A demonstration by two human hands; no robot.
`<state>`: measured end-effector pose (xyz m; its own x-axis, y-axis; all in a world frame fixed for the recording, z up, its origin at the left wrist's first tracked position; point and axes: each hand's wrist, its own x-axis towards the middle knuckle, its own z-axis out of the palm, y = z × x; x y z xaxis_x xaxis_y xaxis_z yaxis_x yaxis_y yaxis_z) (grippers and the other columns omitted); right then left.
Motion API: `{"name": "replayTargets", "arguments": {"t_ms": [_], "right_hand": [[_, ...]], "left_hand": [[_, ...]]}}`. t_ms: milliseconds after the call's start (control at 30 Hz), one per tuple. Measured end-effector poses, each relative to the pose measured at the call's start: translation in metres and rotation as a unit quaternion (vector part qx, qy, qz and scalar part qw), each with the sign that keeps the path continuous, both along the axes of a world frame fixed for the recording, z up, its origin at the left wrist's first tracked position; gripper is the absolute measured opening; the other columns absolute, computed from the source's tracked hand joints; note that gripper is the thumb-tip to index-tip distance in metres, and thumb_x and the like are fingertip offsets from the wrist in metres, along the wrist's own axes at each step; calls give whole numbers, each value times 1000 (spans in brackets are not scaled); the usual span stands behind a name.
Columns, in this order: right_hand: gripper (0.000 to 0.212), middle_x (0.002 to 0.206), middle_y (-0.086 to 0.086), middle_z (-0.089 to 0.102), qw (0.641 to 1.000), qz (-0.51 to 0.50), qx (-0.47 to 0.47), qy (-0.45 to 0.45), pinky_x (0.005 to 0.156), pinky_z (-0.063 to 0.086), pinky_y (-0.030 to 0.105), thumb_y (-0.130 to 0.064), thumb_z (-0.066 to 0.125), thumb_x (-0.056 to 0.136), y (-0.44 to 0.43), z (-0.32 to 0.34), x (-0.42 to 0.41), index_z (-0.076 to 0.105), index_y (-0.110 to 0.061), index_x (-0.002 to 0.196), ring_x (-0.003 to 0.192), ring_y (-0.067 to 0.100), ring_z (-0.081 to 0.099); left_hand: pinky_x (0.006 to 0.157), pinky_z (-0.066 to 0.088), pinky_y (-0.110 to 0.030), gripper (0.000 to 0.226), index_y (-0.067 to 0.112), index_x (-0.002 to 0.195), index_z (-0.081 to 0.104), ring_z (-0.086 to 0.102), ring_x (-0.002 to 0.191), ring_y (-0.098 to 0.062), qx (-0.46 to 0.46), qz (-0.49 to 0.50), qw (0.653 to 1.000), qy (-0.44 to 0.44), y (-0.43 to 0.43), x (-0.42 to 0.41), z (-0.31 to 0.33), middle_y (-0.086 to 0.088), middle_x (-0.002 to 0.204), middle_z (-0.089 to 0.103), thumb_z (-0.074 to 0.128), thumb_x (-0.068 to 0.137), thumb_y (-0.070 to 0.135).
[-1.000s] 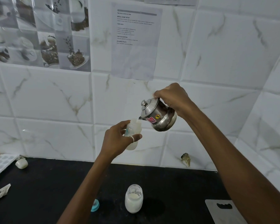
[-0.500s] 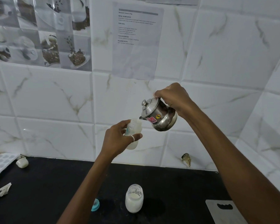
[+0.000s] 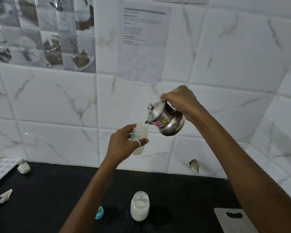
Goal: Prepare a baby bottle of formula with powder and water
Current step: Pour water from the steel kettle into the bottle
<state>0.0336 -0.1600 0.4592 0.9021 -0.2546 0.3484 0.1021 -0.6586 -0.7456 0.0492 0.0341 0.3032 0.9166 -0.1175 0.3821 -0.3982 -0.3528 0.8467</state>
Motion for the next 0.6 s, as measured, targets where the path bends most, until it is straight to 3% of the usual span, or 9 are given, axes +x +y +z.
{"name": "replayTargets", "arguments": {"t_ms": [200, 600], "right_hand": [[37, 52, -4, 30, 1000, -2, -2, 1, 64, 28, 36, -23, 70, 72, 0, 1, 2, 36, -21, 57, 60, 20, 31], [37, 51, -4, 29, 1000, -2, 2, 2, 65, 29, 37, -23, 70, 73, -3, 0, 3, 37, -19, 58, 62, 20, 32]], "left_hand": [[74, 45, -15, 64, 32, 132, 64, 64, 95, -6, -3, -1, 1000, 3, 0, 0, 0, 19, 105, 66, 89, 73, 40], [81, 47, -22, 66, 29, 134, 63, 65, 101, -11, 4, 1, 1000, -3, -2, 1, 1, 15, 110, 65, 88, 74, 40]]}}
